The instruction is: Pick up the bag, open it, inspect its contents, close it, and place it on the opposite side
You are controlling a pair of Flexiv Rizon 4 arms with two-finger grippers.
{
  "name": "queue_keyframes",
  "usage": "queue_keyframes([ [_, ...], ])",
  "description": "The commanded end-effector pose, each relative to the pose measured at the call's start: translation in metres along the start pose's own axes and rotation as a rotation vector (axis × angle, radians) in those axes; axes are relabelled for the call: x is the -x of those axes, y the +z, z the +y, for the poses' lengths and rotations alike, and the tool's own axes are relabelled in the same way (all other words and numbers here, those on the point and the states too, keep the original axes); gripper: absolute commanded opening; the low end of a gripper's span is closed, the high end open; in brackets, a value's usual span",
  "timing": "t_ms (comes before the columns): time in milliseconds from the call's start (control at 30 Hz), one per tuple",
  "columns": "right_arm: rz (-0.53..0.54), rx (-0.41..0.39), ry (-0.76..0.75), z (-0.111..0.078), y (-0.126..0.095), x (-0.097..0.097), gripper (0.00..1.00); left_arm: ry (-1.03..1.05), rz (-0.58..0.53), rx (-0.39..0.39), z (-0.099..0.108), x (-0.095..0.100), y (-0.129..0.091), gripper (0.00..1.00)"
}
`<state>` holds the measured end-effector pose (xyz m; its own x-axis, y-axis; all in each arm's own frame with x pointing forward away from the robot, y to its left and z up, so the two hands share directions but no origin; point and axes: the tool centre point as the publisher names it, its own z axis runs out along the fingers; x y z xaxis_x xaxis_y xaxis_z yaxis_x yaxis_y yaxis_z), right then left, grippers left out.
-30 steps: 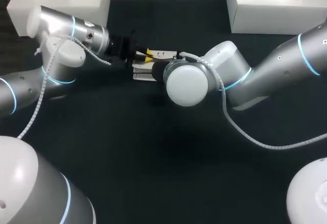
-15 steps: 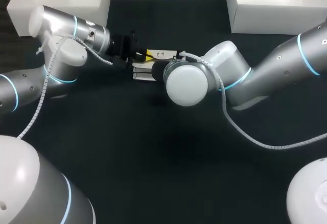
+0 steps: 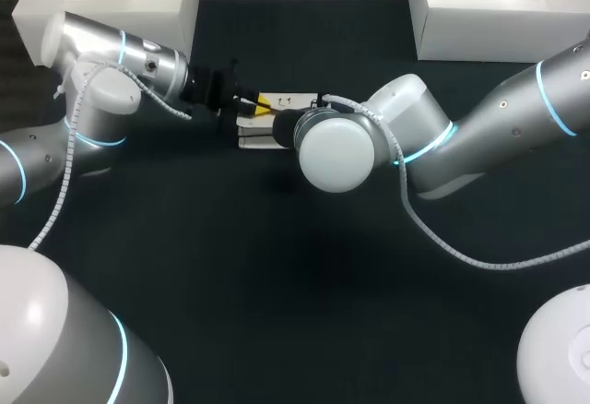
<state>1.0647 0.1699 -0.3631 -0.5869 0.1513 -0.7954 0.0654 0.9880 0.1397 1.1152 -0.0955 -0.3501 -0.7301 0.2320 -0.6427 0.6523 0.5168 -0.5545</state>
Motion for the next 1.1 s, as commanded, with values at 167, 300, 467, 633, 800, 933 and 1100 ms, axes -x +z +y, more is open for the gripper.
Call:
queue_keyframes([
  [167, -0.004, -0.002, 0.001, -0.001, 0.001, 0.000, 0.00, 0.029, -0.011, 0.013, -0.011, 0.007, 0.012, 0.32],
  [300, -0.004, -0.002, 0.001, -0.001, 0.001, 0.000, 0.00, 0.041, -0.011, 0.042, -0.014, 0.012, 0.018, 0.29],
  [467, -0.004, -0.002, 0.001, -0.001, 0.001, 0.000, 0.00, 0.037, -0.017, 0.060, -0.011, 0.017, 0.021, 0.00],
  [633, -0.004, -0.002, 0.001, -0.001, 0.001, 0.000, 0.00, 0.008, -0.022, 0.063, -0.001, 0.018, 0.018, 0.00],
  [800, -0.004, -0.002, 0.001, -0.001, 0.001, 0.000, 0.00, 0.025, -0.010, 0.013, 0.002, 0.012, 0.010, 0.00],
  [933, -0.004, -0.002, 0.001, -0.001, 0.001, 0.000, 0.00, 0.040, -0.013, 0.000, 0.006, 0.010, 0.002, 0.00],
  [1100, -0.004, -0.002, 0.001, -0.001, 0.001, 0.000, 0.00, 0.046, -0.010, 0.015, 0.005, 0.011, 0.005, 0.00],
])
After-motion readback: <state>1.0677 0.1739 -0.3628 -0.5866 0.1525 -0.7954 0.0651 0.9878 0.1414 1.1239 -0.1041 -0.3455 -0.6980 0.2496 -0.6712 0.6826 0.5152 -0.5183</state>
